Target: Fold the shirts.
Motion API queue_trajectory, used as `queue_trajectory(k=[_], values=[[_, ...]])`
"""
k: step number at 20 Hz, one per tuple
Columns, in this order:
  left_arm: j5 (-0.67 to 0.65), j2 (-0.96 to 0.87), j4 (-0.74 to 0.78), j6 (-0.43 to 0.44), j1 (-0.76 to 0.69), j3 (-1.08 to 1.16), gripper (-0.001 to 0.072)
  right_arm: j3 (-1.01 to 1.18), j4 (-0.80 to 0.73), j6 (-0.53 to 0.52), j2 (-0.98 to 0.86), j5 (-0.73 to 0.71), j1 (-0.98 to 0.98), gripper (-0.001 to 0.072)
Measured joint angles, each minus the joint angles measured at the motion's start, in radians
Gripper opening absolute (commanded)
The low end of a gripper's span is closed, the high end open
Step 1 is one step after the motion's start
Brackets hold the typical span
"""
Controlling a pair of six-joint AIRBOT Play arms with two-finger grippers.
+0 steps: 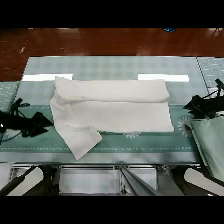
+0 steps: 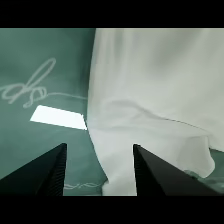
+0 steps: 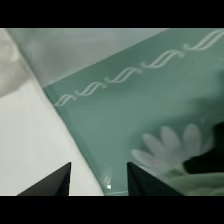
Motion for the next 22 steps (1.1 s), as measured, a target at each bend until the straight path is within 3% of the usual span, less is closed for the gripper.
queue_trajectory(k=[4, 8, 9, 10, 11, 17, 22], values=[[0.070, 0.082, -0.100, 0.017, 0.043, -0.193, 0.0508, -0.103, 0.148, -0.092, 0.053, -0.032, 0.003, 0.0406], [0.133, 0.070, -0.195, 0.024, -0.030, -0.259, 0.0505, -0.131, 0.203, -0.121, 0.068, -0.042, 0.008, 0.0406], [0.151, 0.055, -0.215, 0.024, -0.060, -0.264, 0.0443, -0.135, 0.213, -0.125, 0.069, -0.042, 0.007, 0.0406], [0.171, 0.037, -0.231, 0.026, -0.091, -0.268, 0.0152, -0.137, 0.217, -0.126, 0.070, -0.043, 0.002, 0.0406], [0.198, 0.015, -0.230, 0.035, -0.124, -0.270, 0.0015, -0.138, 0.218, -0.126, 0.071, -0.042, -0.009, 0.0406], [0.198, -0.048, -0.241, 0.120, -0.196, -0.210, 0.0014, -0.171, 0.006, -0.007, 0.072, 0.037, -0.082, 0.0406], [0.188, -0.056, -0.243, 0.142, -0.203, -0.158, 0.0014, -0.219, -0.003, 0.022, 0.023, 0.063, -0.027, 0.0406]])
